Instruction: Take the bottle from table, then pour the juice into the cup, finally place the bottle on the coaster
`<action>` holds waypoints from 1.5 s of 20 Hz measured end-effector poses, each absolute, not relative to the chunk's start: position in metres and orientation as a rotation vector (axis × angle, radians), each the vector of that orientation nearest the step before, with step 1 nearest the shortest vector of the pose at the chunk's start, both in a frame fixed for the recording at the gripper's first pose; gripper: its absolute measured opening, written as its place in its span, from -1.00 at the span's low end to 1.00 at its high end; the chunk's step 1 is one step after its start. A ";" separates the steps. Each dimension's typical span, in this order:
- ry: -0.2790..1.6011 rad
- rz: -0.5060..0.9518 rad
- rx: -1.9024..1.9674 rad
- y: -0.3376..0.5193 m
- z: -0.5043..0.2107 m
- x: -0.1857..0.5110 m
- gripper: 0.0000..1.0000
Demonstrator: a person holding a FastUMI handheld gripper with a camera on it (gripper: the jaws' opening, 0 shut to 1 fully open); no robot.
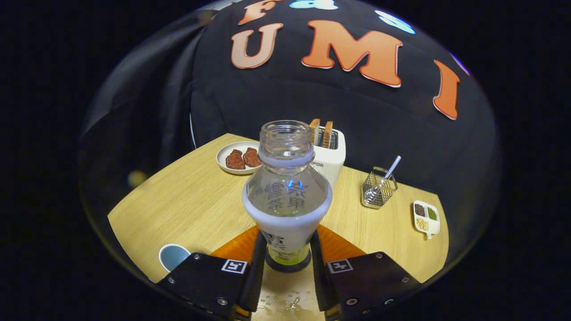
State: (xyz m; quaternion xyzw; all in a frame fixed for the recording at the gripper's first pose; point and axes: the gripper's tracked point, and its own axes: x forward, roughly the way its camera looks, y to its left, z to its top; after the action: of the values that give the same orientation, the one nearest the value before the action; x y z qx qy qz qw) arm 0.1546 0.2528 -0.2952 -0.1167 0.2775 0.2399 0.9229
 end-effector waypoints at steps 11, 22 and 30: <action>0.604 0.478 -0.156 0.246 -0.348 0.160 0.10; 0.584 0.490 -0.222 0.235 -0.326 0.137 0.94; 0.454 0.376 -0.193 0.162 -0.205 0.124 0.95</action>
State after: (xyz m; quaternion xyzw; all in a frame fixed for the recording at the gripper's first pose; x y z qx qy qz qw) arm 0.1245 0.1617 -0.2045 -0.0951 0.2235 0.1851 0.9522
